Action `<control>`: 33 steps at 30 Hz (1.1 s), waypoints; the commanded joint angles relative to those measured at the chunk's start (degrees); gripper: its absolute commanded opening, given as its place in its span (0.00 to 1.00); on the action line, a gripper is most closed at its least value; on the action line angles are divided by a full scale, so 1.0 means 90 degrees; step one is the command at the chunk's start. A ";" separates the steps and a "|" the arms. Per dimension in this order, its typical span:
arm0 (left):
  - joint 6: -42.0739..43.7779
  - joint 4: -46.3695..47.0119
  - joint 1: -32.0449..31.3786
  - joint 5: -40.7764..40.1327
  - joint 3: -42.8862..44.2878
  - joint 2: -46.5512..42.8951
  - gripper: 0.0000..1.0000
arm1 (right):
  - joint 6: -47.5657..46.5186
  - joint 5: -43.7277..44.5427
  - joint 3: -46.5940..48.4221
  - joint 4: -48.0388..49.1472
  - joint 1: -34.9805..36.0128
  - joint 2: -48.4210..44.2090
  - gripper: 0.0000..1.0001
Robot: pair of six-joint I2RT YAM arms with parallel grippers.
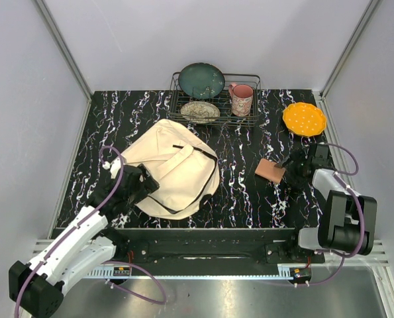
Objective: Pack the student bag
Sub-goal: Move the personal item to the center of the board, then adjust the student bag at the center of the board.
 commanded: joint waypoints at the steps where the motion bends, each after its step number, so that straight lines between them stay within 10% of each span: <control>1: -0.0212 -0.0112 0.0043 -0.0244 0.0152 -0.0169 0.99 | -0.0289 -0.0039 0.0331 -0.0229 -0.0028 -0.0630 0.90; 11: -0.0505 -0.0873 0.0062 -0.0479 0.0386 -0.0178 0.99 | -0.0378 -0.1187 0.1299 -0.0381 0.0011 -0.1462 0.93; 18: -0.0915 -0.0913 0.0063 0.0086 -0.0063 -0.0422 0.99 | -0.0398 -0.2193 0.2754 -0.0018 0.2353 0.0968 0.91; 22: -0.1043 -0.0525 0.0063 0.0380 -0.0375 -0.0637 0.99 | -0.0035 -0.2684 0.2958 0.1127 0.2569 0.1798 0.93; 33: -0.1375 0.1088 0.0063 0.1083 -0.1537 -0.0843 0.99 | -0.0768 -0.3202 0.5420 0.0209 0.3380 0.4719 0.94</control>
